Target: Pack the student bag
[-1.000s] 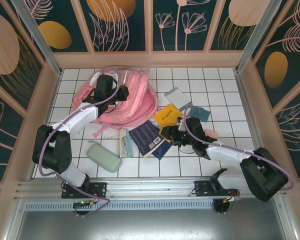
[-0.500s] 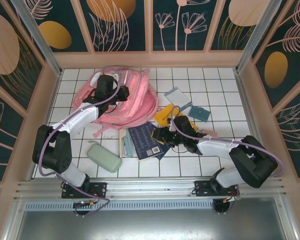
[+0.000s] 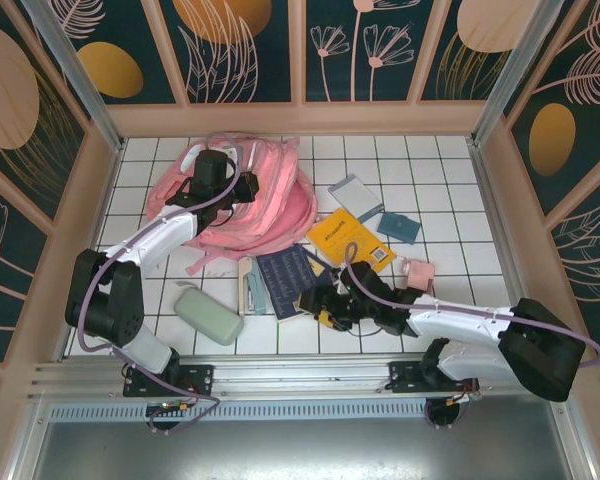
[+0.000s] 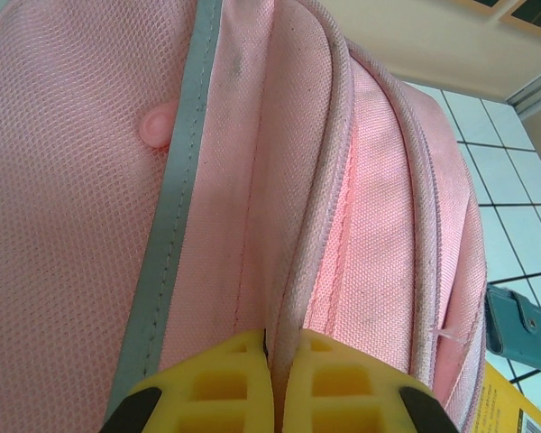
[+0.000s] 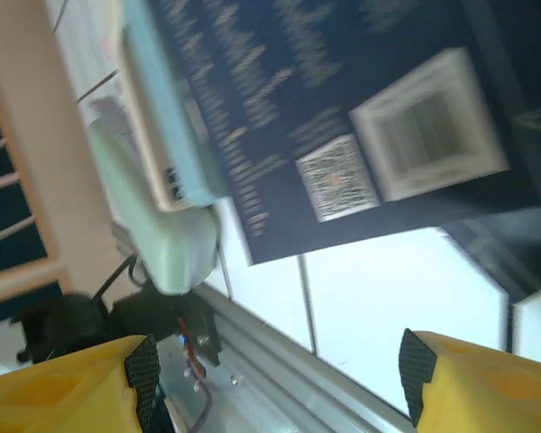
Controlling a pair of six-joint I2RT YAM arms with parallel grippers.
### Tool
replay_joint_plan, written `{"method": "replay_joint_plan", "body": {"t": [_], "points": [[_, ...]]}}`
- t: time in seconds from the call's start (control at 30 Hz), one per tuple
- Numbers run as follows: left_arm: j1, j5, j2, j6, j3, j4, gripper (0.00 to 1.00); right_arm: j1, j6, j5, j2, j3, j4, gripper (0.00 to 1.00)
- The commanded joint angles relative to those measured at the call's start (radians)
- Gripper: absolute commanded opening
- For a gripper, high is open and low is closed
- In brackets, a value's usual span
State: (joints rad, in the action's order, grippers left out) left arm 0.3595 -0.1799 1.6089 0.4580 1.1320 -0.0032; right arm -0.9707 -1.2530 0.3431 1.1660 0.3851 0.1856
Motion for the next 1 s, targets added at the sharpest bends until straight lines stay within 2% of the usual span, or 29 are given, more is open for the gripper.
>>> {"method": "replay_joint_plan", "body": {"t": [0.0,0.23,0.5,0.6,0.97], "points": [[0.016,-0.059,-0.001,0.016,0.006,0.102,0.00,-0.032,-0.180,-0.126,0.038,0.015,0.067,0.74],[0.016,-0.066,0.011,0.030,-0.001,0.114,0.00,-0.140,-0.281,-0.176,0.285,0.177,0.061,0.74],[0.016,-0.078,0.000,0.041,-0.012,0.129,0.00,-0.175,-0.350,-0.430,0.267,0.249,-0.115,0.75],[0.017,-0.077,-0.003,0.040,-0.013,0.129,0.00,-0.171,-0.361,-0.424,0.297,0.248,-0.126,0.74],[0.016,-0.072,0.000,0.038,-0.009,0.124,0.00,-0.177,-0.417,-0.415,0.243,0.129,-0.044,0.74]]}}
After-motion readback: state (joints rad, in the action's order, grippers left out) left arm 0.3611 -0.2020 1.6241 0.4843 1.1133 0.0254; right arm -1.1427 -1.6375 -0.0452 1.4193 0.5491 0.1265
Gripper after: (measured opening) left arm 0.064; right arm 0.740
